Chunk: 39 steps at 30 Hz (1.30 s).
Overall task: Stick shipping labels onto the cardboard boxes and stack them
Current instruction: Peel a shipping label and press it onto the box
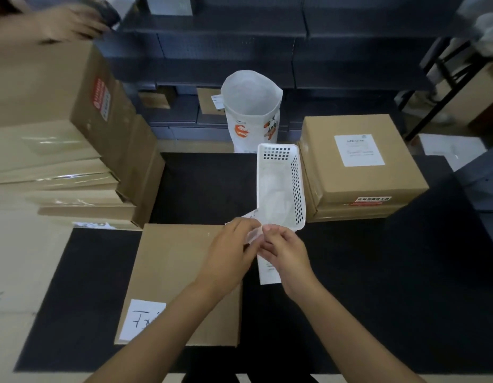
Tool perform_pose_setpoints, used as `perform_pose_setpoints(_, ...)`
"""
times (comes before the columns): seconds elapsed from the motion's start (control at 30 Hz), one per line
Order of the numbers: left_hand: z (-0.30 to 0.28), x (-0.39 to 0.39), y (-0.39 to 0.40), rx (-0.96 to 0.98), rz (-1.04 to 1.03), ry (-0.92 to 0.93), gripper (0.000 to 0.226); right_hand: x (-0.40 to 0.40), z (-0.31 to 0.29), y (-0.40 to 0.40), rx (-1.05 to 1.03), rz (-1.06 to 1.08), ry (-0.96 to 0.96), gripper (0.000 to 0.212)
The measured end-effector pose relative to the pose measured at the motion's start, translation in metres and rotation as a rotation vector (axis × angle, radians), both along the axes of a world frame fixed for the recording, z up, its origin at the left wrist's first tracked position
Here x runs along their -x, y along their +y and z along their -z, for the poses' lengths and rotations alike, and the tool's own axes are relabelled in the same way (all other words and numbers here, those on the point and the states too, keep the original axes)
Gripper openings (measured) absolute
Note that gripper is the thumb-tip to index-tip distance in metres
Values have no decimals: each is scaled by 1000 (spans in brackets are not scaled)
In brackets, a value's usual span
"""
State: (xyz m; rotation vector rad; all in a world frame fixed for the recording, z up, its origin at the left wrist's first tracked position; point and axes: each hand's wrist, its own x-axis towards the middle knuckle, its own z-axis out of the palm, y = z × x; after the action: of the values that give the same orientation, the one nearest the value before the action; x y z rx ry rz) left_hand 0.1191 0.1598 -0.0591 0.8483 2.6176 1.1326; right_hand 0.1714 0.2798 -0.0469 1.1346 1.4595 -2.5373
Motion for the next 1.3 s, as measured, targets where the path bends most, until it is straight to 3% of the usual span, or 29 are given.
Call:
perform_pose_setpoints(0.17,-8,14,-65,-46,-99,-29,19,13,-4,-56,250,-39,97,28)
perform_pose_setpoints(0.63,-19,53,-224,-147,-129,-80,19,52,-11,-217,89,-20,149,15)
perform_pose_setpoints(0.9,-17,55,-236,-141,-107,-75,18,51,-12,-227,-32,-47,127,15)
perform_pose_setpoints(1.3,-22,46,-229,-229,-95,-158,17,38,-6,-209,83,-113,172,16)
